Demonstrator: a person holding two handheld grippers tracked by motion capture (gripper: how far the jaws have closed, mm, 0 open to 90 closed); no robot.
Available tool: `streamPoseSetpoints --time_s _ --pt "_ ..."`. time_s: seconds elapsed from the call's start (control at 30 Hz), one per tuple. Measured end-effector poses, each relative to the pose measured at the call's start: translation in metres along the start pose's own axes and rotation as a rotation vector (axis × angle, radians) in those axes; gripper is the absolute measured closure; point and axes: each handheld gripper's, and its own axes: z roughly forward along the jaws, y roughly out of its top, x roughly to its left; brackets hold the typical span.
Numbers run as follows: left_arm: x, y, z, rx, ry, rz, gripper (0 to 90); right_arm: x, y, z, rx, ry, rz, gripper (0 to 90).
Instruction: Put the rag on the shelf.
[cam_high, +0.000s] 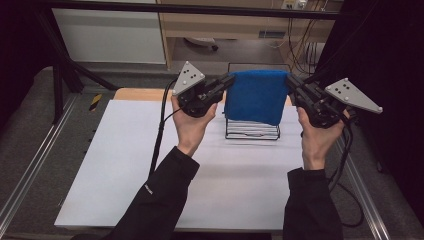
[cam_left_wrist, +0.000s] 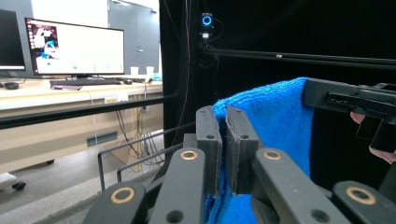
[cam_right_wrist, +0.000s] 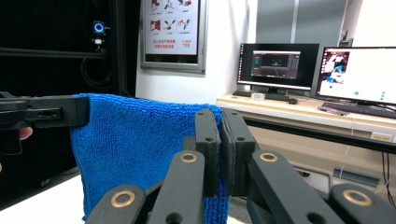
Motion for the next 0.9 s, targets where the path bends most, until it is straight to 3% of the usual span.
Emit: streamPoseSetpoints --time_s 0.4,0.67,0.9 --pt "-0.004 0.022 0.018 -0.044 0.005 0.017 84.9 -0.015 0.022 0.004 -0.037 -0.029 -0.006 86.9" --pt "-0.001 0.034 0.031 -0.053 0.010 0.022 84.9 -0.023 0.029 0.008 -0.060 -0.039 0.020 86.9" --pt "0.003 0.041 0.042 -0.056 0.024 0.032 84.9 -0.032 0.035 0.017 -0.061 -0.051 0.011 86.9"
